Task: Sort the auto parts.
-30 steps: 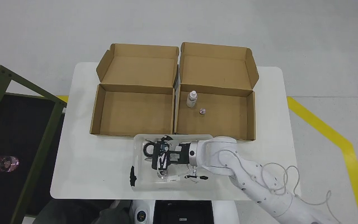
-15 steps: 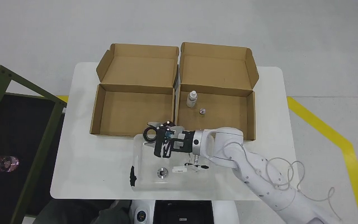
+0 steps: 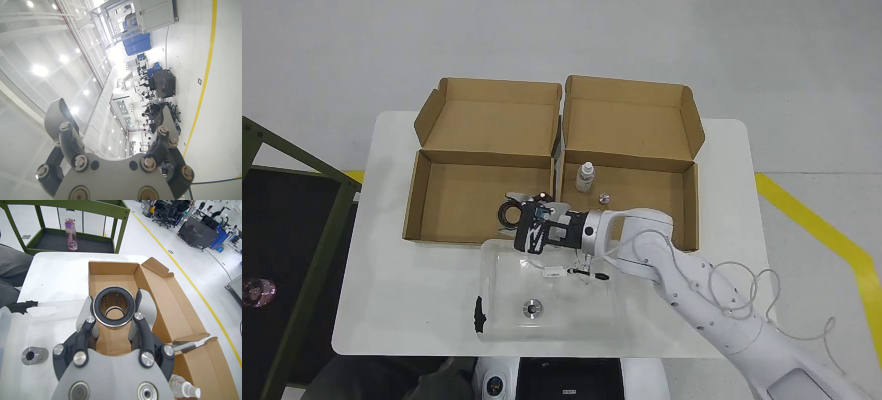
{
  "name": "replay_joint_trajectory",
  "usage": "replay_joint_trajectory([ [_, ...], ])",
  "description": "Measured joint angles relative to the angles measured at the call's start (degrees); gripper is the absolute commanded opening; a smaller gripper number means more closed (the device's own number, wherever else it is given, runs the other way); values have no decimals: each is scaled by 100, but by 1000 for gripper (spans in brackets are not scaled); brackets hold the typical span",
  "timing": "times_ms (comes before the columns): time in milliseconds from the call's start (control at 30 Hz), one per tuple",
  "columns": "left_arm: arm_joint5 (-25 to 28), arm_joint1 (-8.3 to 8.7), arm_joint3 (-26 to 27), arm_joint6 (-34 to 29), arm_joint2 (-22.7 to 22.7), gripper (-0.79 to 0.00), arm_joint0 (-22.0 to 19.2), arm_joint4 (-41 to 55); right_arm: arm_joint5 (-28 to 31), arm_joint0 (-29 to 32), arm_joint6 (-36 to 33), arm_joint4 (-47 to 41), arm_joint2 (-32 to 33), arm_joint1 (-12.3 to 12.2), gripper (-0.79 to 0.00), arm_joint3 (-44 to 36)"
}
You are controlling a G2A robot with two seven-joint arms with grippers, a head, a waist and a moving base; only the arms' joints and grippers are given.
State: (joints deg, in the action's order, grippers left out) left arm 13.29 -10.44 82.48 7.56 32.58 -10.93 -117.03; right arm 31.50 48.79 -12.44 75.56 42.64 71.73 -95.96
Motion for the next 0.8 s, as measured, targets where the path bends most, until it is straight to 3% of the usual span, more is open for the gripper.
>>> replay_joint_trajectory([
  [800,0,0,0,0,0,0,0,0,-450,-1001,290,8,-594,607,-785,1995],
])
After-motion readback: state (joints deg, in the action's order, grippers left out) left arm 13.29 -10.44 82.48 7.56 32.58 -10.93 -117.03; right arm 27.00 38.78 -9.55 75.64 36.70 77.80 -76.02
